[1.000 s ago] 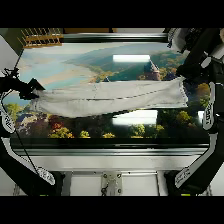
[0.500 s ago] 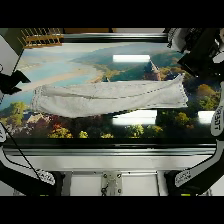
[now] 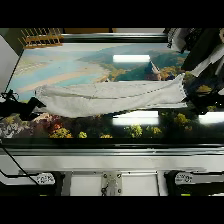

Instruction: Fold the clothes and pants, and hang the long-sleeved shirts on hangers.

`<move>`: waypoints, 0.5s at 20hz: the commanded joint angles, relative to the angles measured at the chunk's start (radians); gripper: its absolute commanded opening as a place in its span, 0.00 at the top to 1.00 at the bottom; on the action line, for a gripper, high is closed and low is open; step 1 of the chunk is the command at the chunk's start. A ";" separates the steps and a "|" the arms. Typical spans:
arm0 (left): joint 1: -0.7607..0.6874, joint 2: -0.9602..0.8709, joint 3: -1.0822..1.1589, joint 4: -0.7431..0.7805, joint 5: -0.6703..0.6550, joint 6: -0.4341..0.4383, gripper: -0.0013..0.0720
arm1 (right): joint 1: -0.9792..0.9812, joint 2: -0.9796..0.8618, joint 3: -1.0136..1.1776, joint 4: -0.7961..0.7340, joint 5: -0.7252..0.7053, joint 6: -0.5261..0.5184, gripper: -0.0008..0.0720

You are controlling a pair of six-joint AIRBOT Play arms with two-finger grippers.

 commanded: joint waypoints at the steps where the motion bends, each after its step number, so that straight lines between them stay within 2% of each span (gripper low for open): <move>1: -0.060 0.016 -0.114 -0.079 0.150 0.011 0.05 | 0.016 0.004 -0.140 0.154 -0.153 0.007 0.06; 8: -0.137 0.012 -0.113 -0.076 0.269 0.011 0.05 | 0.210 -0.045 -0.140 0.187 -0.425 0.009 0.06; 10: -0.145 -0.008 -0.113 -0.077 0.278 0.011 0.05 | 0.241 -0.053 -0.140 0.186 -0.462 0.009 0.07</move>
